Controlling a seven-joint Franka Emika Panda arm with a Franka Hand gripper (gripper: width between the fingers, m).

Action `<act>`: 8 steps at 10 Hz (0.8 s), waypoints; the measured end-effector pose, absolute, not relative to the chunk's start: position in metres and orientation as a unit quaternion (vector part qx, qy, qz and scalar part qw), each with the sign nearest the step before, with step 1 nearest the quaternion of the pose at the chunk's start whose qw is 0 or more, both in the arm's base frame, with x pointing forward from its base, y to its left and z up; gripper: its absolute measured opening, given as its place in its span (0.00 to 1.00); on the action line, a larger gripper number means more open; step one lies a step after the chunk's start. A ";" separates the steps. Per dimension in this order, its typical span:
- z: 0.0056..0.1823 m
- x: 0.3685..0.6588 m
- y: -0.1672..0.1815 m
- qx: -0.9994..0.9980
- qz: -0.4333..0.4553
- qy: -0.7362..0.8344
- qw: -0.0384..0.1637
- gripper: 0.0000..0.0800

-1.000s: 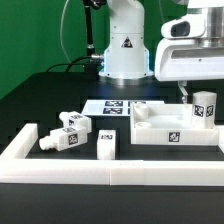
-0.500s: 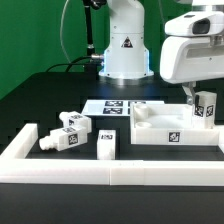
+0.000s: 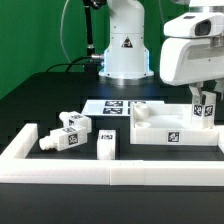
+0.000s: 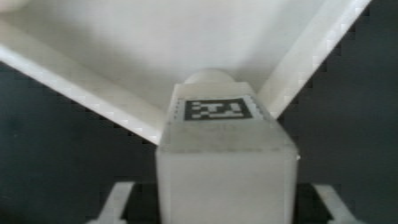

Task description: Assemble one leg

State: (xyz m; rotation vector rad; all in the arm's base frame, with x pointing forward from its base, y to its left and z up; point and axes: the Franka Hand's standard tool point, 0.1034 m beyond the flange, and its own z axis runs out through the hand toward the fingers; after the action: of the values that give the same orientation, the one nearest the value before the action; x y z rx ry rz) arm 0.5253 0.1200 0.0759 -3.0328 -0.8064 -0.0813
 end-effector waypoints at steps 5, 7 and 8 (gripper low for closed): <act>0.076 0.526 0.116 -0.998 -0.022 -0.051 0.021 0.36; 0.075 0.526 0.114 -0.998 -0.019 0.047 0.026 0.36; 0.075 0.526 0.114 -0.996 -0.018 0.081 0.027 0.36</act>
Offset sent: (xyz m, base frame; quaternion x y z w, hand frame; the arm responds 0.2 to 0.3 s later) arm -0.0045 -0.0064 -0.0009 0.0045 -0.0074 0.2549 0.9669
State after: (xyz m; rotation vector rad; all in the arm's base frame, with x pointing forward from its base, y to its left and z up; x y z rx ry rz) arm 0.5260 0.1137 0.0754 -3.0768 0.2509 -0.0567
